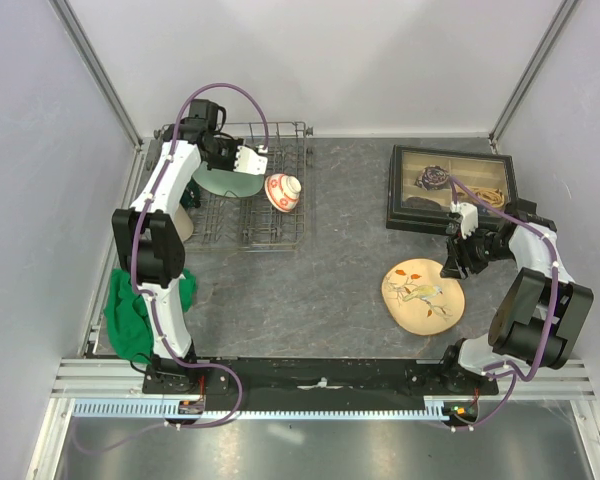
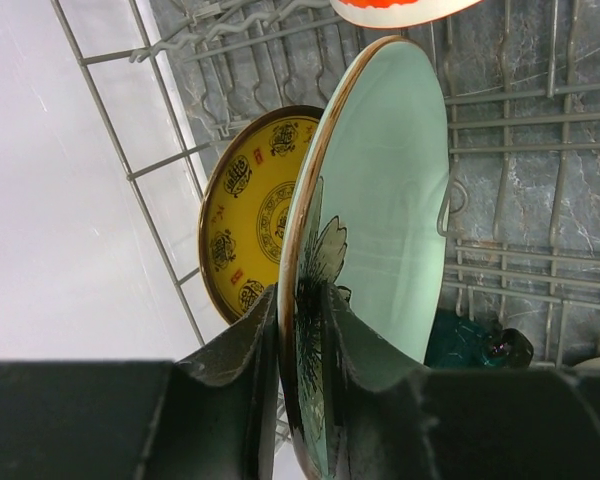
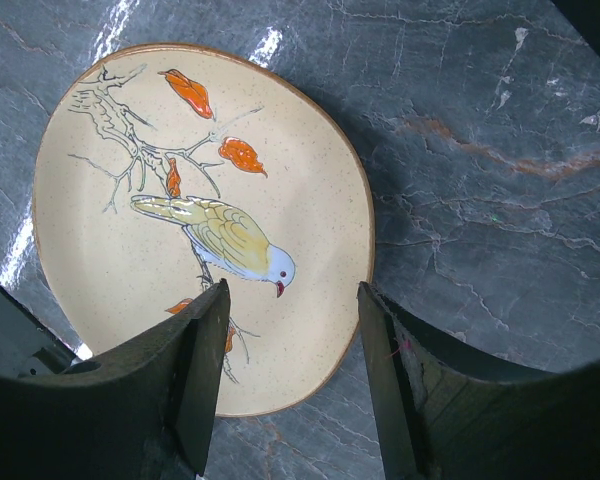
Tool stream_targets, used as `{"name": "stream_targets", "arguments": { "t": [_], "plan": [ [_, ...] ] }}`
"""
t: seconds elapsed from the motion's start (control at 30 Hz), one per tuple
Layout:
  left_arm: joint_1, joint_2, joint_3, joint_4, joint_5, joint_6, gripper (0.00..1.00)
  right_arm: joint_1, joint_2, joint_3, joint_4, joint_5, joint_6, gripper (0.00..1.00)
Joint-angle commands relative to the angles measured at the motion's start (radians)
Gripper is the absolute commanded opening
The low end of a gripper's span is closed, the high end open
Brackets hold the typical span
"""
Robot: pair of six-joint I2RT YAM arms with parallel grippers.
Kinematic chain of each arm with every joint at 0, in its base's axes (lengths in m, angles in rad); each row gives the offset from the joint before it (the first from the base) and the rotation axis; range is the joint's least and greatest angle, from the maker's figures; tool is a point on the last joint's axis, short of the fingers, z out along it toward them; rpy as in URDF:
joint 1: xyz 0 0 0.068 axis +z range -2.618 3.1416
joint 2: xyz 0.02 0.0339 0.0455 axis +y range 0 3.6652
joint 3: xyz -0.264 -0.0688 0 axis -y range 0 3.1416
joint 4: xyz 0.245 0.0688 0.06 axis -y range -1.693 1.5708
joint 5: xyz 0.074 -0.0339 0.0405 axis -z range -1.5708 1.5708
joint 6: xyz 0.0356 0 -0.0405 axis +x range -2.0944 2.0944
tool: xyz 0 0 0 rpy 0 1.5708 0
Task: Unload the mixed dishes from the dish rack
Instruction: Pick up the plate from the dish rack.
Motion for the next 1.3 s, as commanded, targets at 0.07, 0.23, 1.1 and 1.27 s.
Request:
{"name": "stream_targets", "arguments": {
  "t": [0.07,0.23,1.1,1.27],
  "plan": [
    [-0.011,-0.018,0.048,-0.004,-0.044,-0.013,0.01,0.003,-0.018,-0.002,0.009,-0.032,-0.023,0.62],
    [-0.014,-0.035,0.051,-0.004,-0.059,-0.036,0.01,0.003,-0.027,-0.007,0.008,-0.035,-0.025,0.62],
    [-0.035,-0.092,0.065,0.122,-0.139,-0.125,0.02,0.003,-0.082,-0.060,0.002,-0.039,-0.040,0.62],
    [-0.038,-0.106,0.064,0.131,-0.137,-0.130,0.01,0.003,-0.073,-0.065,0.003,-0.041,-0.045,0.62]
  ]
}}
